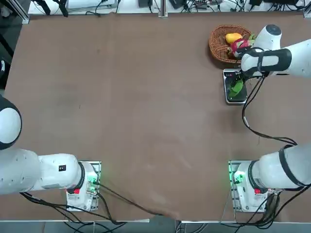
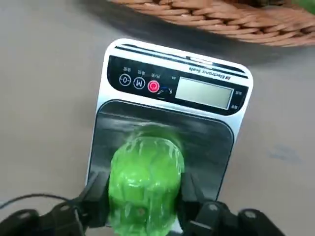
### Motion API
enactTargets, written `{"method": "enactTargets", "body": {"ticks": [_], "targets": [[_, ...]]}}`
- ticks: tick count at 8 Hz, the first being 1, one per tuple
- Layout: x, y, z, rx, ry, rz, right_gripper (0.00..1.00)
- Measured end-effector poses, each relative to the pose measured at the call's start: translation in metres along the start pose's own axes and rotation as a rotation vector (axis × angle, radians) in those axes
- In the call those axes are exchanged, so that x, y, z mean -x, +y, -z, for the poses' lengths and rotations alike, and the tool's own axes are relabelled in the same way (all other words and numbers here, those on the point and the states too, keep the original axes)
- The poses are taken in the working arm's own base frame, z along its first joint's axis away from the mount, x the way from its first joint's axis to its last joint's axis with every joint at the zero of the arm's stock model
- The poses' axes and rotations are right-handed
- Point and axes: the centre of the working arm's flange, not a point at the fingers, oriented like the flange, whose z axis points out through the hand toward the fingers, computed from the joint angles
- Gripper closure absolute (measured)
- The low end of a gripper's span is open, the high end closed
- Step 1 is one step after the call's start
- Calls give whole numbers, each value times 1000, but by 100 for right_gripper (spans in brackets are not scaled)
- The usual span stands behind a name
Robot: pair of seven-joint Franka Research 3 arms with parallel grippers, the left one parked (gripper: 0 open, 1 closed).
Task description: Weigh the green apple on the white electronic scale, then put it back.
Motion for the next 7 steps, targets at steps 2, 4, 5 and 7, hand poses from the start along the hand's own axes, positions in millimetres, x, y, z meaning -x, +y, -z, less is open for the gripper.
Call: {"method": "enactTargets", "body": {"ticks": [2,4,5,7], "targets": [[-9,1,10,6,36,0,32],[-29,4,41,19,109,3,32],[-43,3,58,25,147,9,32],[-83,-4,89,26,171,32,32]]}}
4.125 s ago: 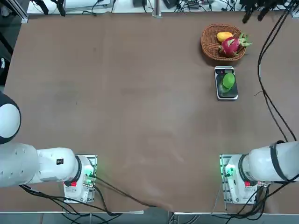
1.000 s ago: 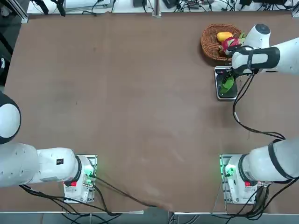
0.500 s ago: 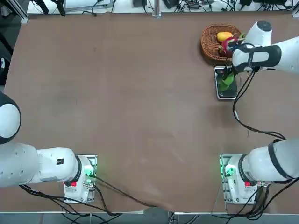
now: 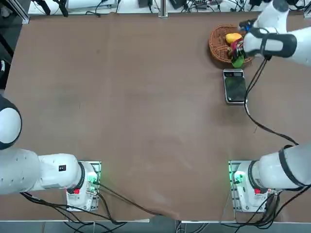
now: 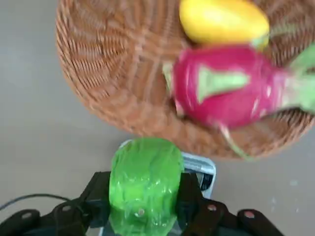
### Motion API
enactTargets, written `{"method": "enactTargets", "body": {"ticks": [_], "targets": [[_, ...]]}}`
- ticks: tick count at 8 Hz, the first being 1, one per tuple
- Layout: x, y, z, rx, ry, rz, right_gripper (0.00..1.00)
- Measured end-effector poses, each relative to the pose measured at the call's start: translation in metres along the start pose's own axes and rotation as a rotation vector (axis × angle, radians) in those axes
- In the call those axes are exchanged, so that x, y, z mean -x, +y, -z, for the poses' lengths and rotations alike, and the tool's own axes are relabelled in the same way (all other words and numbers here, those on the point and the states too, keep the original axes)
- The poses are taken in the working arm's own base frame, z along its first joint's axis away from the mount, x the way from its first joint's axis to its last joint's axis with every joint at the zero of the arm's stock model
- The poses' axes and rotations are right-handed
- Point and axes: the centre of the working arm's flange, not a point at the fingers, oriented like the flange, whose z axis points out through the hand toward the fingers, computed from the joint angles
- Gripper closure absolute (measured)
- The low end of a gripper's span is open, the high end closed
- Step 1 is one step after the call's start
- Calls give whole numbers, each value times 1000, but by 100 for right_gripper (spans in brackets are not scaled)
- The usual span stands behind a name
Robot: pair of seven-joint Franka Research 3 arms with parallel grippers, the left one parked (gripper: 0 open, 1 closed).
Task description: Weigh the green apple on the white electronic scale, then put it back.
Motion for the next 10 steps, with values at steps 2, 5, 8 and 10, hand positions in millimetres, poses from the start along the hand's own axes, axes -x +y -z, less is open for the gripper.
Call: {"method": "enactTargets", "body": {"ticks": [2,5,8,10], "targets": [[-56,1,10,-8,-9,12,32],[-118,0,-28,-14,7,18,32],[-141,-24,-74,-25,-17,15,32],[-139,-36,-96,-29,-40,15,32]]}}
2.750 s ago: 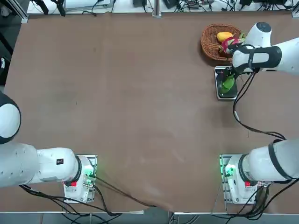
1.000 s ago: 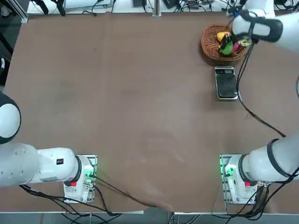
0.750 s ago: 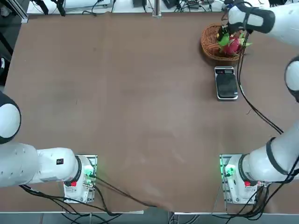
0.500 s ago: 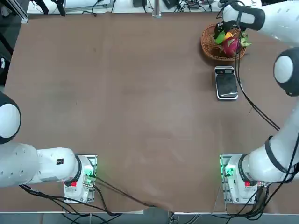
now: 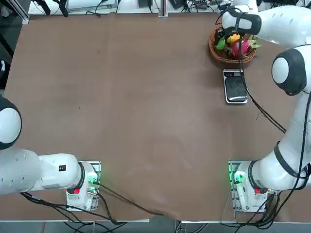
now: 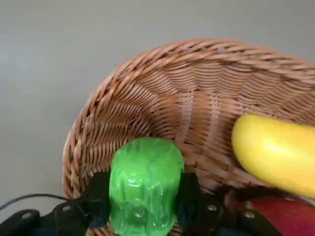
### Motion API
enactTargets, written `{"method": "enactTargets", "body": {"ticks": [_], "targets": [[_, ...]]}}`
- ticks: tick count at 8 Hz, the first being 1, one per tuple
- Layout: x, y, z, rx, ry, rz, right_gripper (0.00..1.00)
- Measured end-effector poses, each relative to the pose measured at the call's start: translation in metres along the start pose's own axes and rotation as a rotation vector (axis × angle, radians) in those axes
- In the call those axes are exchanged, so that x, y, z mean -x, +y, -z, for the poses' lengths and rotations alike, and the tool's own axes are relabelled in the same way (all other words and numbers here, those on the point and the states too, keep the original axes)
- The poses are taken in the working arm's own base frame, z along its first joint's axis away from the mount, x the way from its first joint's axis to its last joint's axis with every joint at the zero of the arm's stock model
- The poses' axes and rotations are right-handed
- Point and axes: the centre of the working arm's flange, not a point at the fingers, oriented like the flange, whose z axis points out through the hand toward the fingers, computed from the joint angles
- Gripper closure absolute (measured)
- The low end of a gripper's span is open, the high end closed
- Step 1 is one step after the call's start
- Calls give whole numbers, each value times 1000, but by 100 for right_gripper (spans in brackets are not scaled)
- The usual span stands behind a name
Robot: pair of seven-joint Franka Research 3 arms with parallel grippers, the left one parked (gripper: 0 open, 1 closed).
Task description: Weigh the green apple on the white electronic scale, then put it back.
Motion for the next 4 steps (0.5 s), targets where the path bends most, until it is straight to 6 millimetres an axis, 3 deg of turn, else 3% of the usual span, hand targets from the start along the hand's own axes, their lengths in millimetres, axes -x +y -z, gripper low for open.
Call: {"method": "enactTargets", "body": {"ticks": [4], "targets": [[1,3,-10,2,-3,-3,30]]}}
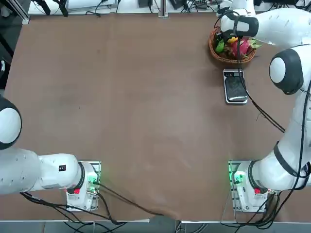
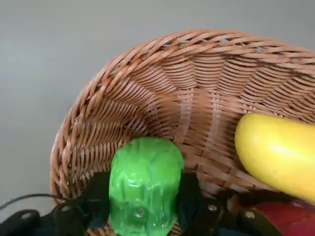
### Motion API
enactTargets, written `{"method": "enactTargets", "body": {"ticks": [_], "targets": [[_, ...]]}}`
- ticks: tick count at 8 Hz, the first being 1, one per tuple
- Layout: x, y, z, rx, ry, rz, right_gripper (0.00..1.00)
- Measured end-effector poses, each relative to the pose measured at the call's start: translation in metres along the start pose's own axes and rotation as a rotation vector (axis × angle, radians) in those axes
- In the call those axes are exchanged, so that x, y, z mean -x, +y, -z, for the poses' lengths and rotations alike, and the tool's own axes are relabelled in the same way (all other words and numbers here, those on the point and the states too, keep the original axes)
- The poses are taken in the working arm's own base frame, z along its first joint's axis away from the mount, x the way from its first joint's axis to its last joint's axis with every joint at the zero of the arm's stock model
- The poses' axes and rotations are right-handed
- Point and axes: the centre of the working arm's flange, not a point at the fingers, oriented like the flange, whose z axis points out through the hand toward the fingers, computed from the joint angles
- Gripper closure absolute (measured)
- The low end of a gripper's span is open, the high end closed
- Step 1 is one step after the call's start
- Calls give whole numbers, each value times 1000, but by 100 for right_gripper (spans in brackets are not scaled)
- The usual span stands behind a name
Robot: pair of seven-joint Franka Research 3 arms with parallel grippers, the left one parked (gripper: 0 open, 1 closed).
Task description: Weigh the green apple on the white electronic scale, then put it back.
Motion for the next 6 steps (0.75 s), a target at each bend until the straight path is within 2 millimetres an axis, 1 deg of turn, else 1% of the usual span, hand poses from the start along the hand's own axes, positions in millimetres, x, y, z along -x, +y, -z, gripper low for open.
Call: {"method": "enactTargets", "body": {"ticks": [2,3,4,5,6], "targets": [[-3,1,4,2,10,-1,1],[-7,1,11,3,26,0,0],[-13,1,27,6,53,1,0],[-18,1,52,10,85,2,0],[-21,0,84,13,110,3,0]]}}
